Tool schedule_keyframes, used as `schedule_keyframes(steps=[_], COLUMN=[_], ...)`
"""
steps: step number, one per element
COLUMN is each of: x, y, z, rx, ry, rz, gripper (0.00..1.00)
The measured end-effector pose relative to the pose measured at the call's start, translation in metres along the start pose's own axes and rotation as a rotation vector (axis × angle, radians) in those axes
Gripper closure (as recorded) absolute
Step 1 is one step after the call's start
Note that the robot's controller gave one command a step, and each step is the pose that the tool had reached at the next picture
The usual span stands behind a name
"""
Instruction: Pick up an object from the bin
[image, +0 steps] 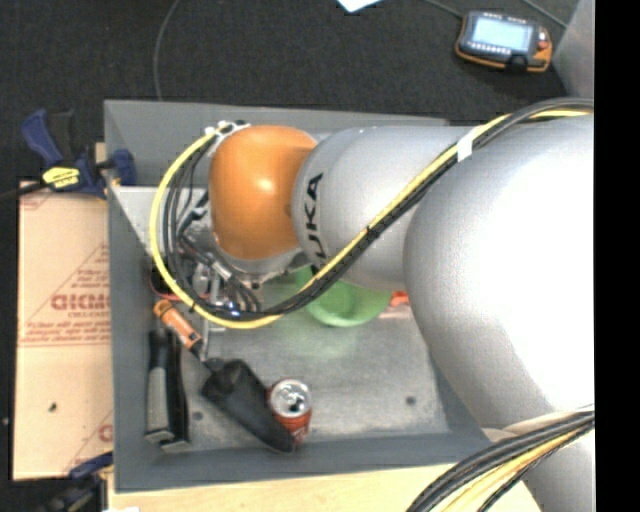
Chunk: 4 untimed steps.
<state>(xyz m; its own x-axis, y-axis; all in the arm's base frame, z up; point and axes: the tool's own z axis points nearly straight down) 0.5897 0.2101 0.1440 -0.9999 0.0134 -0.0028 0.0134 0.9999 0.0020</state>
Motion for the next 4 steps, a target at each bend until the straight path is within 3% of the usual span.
schedule_keyframes(steps=[1, 2, 3, 4], x=[0.0, 0.008, 0.046, 0.04], y=[0.0, -0.011, 0.008, 0.021], z=[0.0, 0.062, 0.04, 0.07], rx=[0.0, -0.001, -0.002, 0.001], ry=[0.0, 0.003, -0.005, -0.022], rz=[0.0, -0.226, -0.177, -0.158], gripper=[0.0, 0.0, 0.0, 0.0])
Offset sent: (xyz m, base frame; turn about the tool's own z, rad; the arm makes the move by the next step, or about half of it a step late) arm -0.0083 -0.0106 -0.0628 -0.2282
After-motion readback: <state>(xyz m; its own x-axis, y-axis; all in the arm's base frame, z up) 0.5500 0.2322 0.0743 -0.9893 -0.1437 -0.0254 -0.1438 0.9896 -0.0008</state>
